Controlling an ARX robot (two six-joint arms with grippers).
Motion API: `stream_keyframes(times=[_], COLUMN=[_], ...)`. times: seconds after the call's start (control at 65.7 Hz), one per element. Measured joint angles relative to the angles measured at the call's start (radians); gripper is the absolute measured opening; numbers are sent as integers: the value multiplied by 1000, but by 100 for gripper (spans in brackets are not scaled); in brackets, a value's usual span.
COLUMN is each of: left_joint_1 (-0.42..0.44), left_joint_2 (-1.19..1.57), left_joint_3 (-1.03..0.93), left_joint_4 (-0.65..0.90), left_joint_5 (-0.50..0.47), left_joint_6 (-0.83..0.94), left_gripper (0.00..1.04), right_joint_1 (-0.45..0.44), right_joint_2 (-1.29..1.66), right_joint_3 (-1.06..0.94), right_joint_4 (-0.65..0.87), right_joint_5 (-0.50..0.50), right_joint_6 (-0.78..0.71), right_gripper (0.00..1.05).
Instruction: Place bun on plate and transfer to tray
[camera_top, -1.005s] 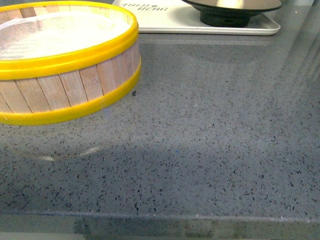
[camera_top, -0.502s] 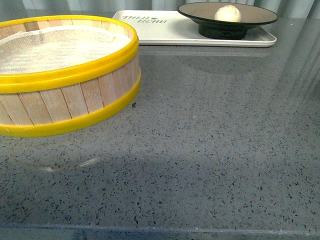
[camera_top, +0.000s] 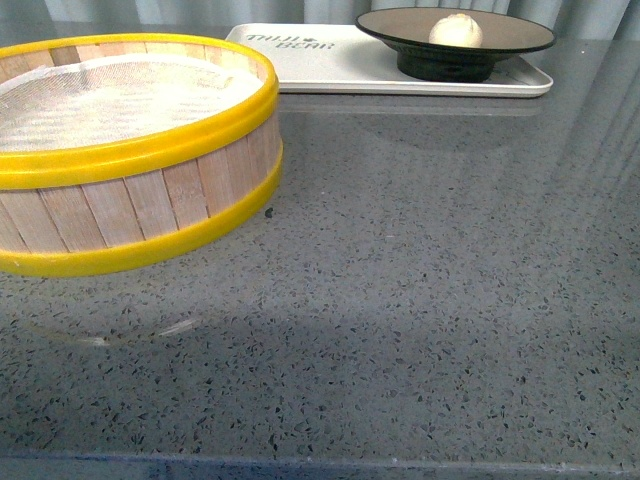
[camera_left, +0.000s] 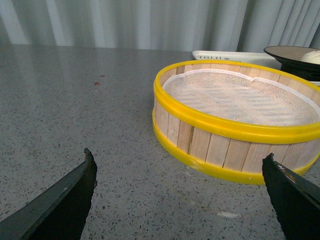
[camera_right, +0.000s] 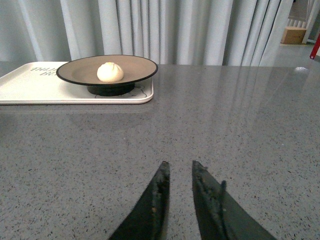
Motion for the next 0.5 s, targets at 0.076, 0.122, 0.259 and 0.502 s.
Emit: stream_keyframes(times=[0.076, 0.122, 0.259, 0.502], left_joint_1=[0, 0, 0, 0], left_joint_2=[0, 0, 0, 0], left_joint_3=[0, 0, 0, 0], left_joint_4=[0, 0, 0, 0], left_joint_5=[0, 0, 0, 0], left_joint_6=[0, 0, 0, 0], left_gripper=[98, 98, 98, 98], right_joint_1=[0, 0, 0, 1], right_joint_2=[-27, -48, -97, -187], right_joint_3=[-19, -34, -66, -101], right_joint_4=[-3, -10, -31, -80], right_joint_5=[0, 0, 0, 0], right_joint_6=[0, 2, 3, 4], right_gripper=[3, 2, 2, 2])
